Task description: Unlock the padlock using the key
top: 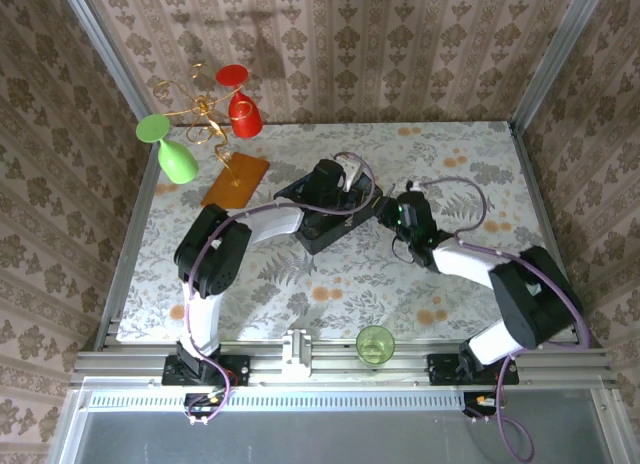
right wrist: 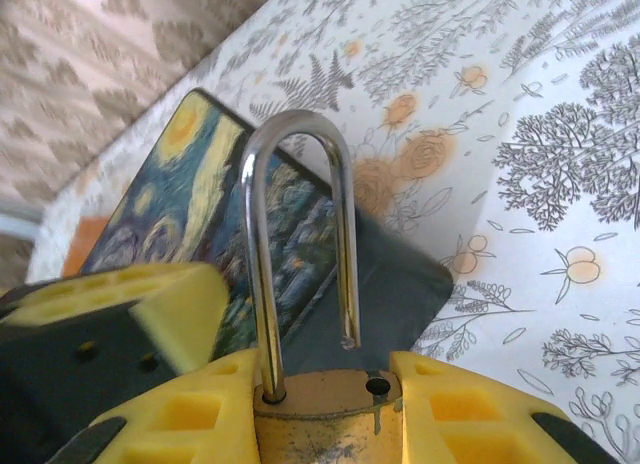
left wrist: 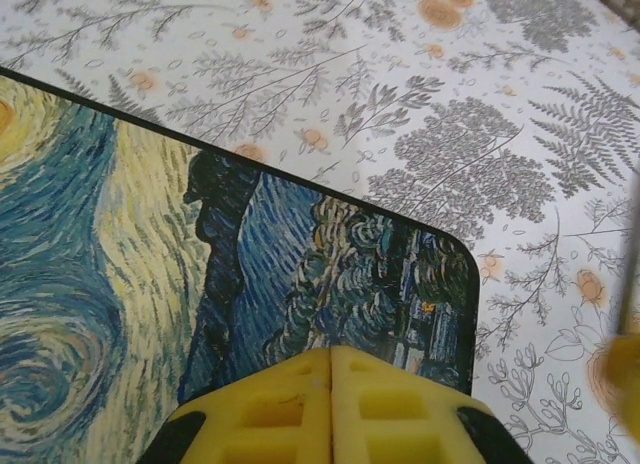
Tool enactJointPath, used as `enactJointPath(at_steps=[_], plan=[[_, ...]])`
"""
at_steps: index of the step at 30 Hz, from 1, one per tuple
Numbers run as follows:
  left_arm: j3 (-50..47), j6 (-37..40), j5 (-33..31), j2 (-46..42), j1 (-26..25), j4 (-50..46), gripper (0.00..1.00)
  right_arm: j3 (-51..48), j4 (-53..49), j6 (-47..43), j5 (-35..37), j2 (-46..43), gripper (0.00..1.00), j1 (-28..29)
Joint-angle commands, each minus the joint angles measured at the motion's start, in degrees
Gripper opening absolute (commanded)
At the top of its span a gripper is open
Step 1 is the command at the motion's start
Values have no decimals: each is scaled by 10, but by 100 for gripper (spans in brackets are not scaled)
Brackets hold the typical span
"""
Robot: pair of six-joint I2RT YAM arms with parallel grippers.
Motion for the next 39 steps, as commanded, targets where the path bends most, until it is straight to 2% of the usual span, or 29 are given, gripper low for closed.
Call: enactJointPath(at_steps=[1, 3, 5, 8, 10, 11, 15, 18, 24, 30, 39], plan=[[51, -14, -11, -27, 12, -111, 14, 78, -349, -176, -38, -56, 0, -5], [73, -4, -28, -41, 8, -140, 18, 116, -447, -217, -46, -64, 0, -12], [66, -6, -34, -68, 5, -148, 22, 162, -539, -250, -61, -34, 0, -22], [5, -41, -43, -128, 8, -132, 25, 180, -583, -267, -53, -14, 0, -25], [-47, -64, -58, -180, 10, -133, 35, 189, -603, -275, -57, -3, 0, -30], [-80, -74, -69, -211, 13, -136, 36, 195, -615, -282, -57, 6, 0, -33], [-197, -100, -101, -318, 26, -144, 42, 233, -678, -319, -28, 80, 0, -39], [-269, -121, -87, -357, 53, -128, 48, 232, -681, -327, -3, 105, 0, -47], [-329, -150, -44, -319, 70, -40, 57, 234, -672, -336, 10, 149, 0, -62], [-314, -157, -74, -260, 73, -25, 60, 236, -666, -342, 14, 178, 0, -64], [-228, -129, -51, -164, 98, -13, 60, 236, -663, -344, 19, 207, 1, -67]])
